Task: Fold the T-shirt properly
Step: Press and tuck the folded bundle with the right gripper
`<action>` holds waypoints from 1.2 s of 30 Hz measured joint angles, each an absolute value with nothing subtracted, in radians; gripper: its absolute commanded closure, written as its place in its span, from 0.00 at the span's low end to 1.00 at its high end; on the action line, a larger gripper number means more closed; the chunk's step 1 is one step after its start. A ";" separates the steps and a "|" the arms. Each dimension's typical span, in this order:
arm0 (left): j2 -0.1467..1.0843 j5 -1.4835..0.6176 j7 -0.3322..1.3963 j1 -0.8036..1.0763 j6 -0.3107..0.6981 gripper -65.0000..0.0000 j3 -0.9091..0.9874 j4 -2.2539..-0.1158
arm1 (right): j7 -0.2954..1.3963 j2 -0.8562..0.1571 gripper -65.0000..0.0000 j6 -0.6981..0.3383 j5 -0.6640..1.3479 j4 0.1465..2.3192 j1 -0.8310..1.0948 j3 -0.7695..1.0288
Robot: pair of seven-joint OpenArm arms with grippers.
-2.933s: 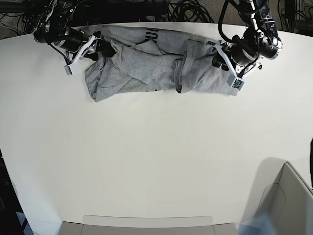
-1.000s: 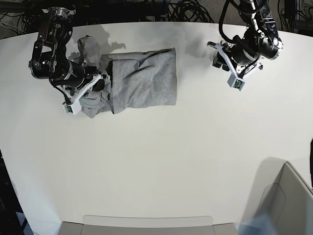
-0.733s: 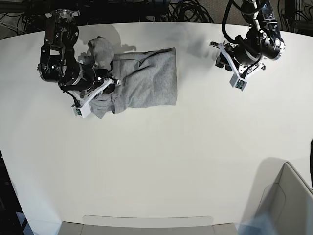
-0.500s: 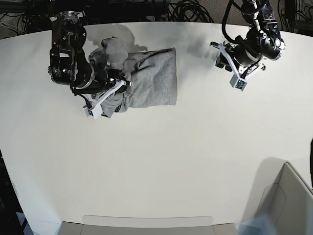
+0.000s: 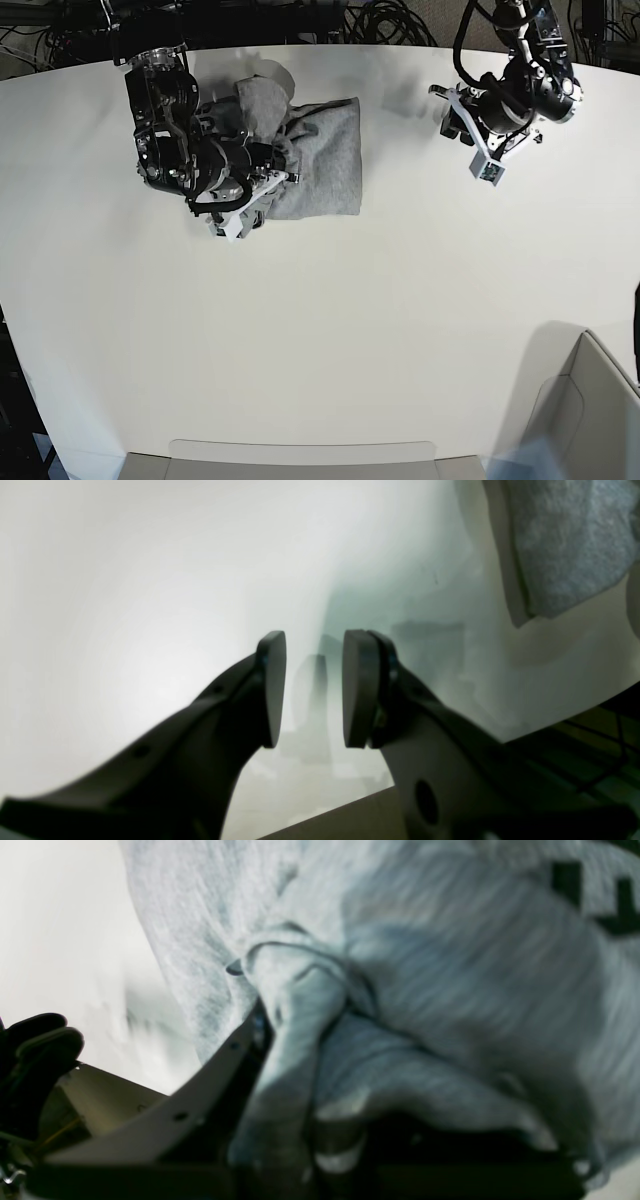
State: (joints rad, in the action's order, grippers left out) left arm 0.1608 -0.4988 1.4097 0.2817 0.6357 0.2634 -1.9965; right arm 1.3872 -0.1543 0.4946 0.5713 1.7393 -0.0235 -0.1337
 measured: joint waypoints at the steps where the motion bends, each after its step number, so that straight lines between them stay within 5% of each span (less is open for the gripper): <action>1: 0.161 -0.498 1.410 0.282 0.636 0.71 0.263 -1.996 | 1.387 -0.149 1.00 0.498 0.570 1.736 -0.025 -0.138; 6: 0.161 -0.499 1.410 0.282 0.636 0.71 0.263 -1.996 | 1.388 -0.120 0.99 0.612 0.572 1.738 -0.035 -0.141; 13: 0.161 -0.498 1.410 0.282 0.636 0.71 0.263 -1.996 | 1.380 -0.116 0.62 0.682 0.570 1.741 -0.063 -0.262; 15: 0.165 -0.498 1.410 0.282 0.636 0.71 0.263 -1.996 | 1.385 -0.112 0.58 0.682 0.573 1.754 -0.059 -0.303; 28: 0.173 -0.499 1.406 0.294 0.636 0.71 0.263 -1.997 | 1.392 -0.108 0.57 0.685 0.575 1.817 -0.119 -0.337; 36: 0.175 -0.499 1.406 0.301 0.636 0.71 0.263 -1.996 | 1.391 -0.113 0.57 0.685 0.580 1.798 -0.286 -0.562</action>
State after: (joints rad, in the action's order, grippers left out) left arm 0.1745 -0.4988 1.4063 0.3012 0.6361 0.2626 -1.9965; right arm 1.3911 -0.1135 0.6853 0.5797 1.7977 -0.2855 -0.5621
